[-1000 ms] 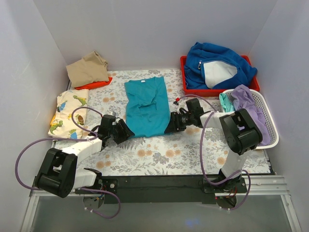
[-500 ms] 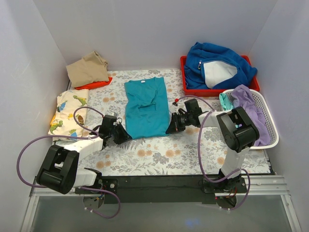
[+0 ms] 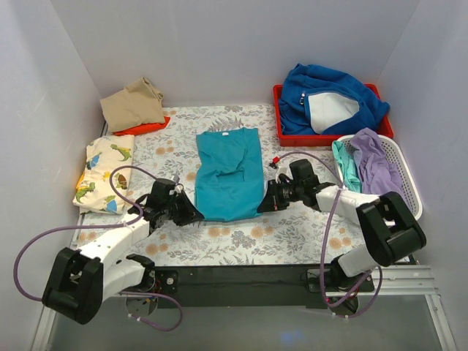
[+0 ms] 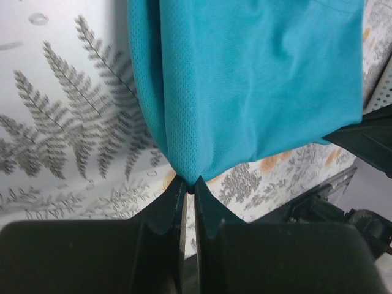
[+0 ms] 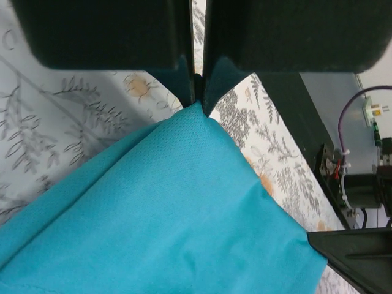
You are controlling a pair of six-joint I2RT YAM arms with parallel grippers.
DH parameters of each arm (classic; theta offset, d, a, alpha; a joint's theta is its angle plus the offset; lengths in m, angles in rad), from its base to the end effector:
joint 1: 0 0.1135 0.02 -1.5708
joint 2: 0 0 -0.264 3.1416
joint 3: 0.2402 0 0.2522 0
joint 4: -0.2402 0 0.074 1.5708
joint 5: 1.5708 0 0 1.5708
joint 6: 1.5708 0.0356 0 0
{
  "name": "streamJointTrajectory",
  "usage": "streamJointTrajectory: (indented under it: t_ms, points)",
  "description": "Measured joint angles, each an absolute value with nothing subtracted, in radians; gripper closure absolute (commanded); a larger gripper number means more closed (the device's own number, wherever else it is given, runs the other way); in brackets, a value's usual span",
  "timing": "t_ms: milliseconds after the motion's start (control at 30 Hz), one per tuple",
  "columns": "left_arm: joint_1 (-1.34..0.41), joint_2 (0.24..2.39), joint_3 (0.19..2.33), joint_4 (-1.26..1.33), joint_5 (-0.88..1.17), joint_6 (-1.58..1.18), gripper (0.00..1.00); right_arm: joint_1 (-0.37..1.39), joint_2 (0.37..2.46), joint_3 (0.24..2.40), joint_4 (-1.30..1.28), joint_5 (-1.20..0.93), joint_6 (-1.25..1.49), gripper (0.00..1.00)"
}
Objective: Fold and stack the t-shirts
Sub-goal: Fold the tshirt
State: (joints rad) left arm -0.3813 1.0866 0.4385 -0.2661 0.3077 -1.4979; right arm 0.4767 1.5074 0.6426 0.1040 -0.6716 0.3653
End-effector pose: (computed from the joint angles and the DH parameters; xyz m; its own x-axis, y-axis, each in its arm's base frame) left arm 0.1765 -0.0824 0.1616 -0.5784 -0.7921 0.1948 -0.6949 0.3534 -0.6263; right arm 0.2401 0.1489 0.1593 -0.8436 -0.1209 -0.5232 -0.4907 0.5695 0.6595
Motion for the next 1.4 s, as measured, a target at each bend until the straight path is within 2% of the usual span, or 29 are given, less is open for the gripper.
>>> streamJointTrajectory:
  t_ms: [167,400,567,700,867,1100,1400]
  points:
    - [-0.489,0.969,0.419,-0.343,0.300,-1.561,1.00,0.559,1.378,0.567,0.058,-0.620,0.386,0.93]
    - [-0.694,0.795,0.386,-0.458,0.252,-1.705,1.00,0.731,1.084,0.450,-0.026,-0.509,0.491,0.92]
    - [-0.733,0.649,0.400,-0.587,0.190,-1.764,1.00,0.796,0.882,0.401,-0.098,-0.419,0.579,0.92]
    - [-0.735,0.645,0.458,-0.663,0.143,-1.775,1.00,0.805,0.809,0.395,-0.147,-0.358,0.614,0.90]
    - [-0.735,0.721,0.554,-0.690,0.047,-1.752,1.00,0.805,0.832,0.439,-0.219,-0.248,0.590,0.88]
    - [-0.736,0.897,0.710,-0.654,-0.105,-1.670,1.00,0.793,0.964,0.636,-0.246,-0.078,0.467,0.88]
    - [-0.728,1.104,0.888,-0.569,-0.250,-1.517,1.00,0.675,1.159,0.803,-0.247,-0.004,0.313,0.88]
